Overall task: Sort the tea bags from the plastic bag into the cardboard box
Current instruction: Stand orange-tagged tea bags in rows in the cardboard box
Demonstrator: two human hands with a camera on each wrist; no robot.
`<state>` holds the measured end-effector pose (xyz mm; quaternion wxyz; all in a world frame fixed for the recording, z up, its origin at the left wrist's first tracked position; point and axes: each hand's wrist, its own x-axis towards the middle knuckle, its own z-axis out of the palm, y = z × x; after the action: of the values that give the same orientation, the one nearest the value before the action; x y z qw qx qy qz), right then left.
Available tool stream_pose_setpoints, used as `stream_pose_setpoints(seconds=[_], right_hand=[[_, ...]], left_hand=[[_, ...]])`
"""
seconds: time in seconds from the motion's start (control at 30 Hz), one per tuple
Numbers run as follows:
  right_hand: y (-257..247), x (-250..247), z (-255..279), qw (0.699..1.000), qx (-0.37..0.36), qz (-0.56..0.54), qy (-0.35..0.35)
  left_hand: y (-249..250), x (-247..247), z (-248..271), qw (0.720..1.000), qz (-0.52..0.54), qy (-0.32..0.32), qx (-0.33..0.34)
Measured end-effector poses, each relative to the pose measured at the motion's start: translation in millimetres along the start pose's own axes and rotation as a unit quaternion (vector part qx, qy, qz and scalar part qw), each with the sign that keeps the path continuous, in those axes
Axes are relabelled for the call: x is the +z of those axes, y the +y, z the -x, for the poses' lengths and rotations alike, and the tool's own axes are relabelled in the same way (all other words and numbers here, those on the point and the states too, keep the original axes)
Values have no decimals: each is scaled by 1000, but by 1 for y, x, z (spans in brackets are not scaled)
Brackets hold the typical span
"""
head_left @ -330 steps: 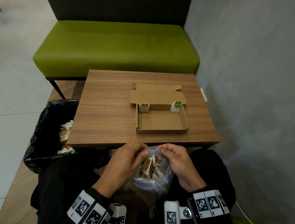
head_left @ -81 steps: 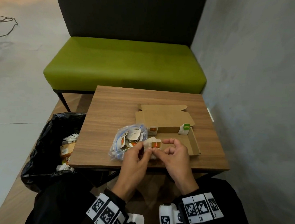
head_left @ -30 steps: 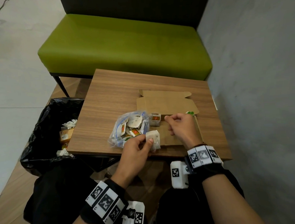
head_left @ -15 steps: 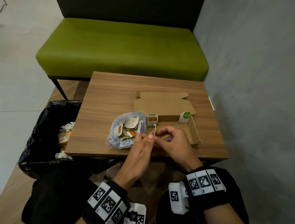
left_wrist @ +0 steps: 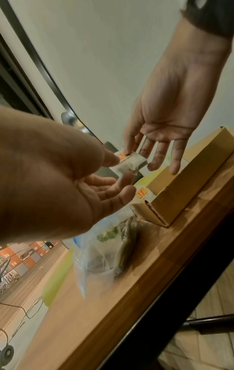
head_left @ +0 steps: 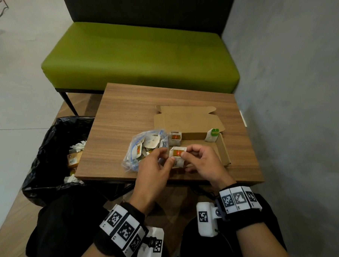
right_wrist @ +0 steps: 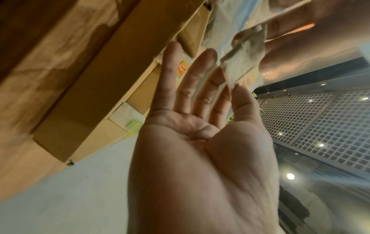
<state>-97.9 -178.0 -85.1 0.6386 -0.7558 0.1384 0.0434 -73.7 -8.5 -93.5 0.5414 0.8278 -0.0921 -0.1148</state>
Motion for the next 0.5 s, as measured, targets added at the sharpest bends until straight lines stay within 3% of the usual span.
stream_pose_setpoints(seconds=[0.2,0.37,0.5], right_hand=[[4,-3,-9,996,-30,81,-10],[9,-15,-31,984,-35,152,84],[20,-12,-58,971,13,223,82]], left_hand=[[3,-5,-6,1000,-2,5,9],[0,-4,2,998,-54,26,7],[0,6,10,992,-101,-70,9]])
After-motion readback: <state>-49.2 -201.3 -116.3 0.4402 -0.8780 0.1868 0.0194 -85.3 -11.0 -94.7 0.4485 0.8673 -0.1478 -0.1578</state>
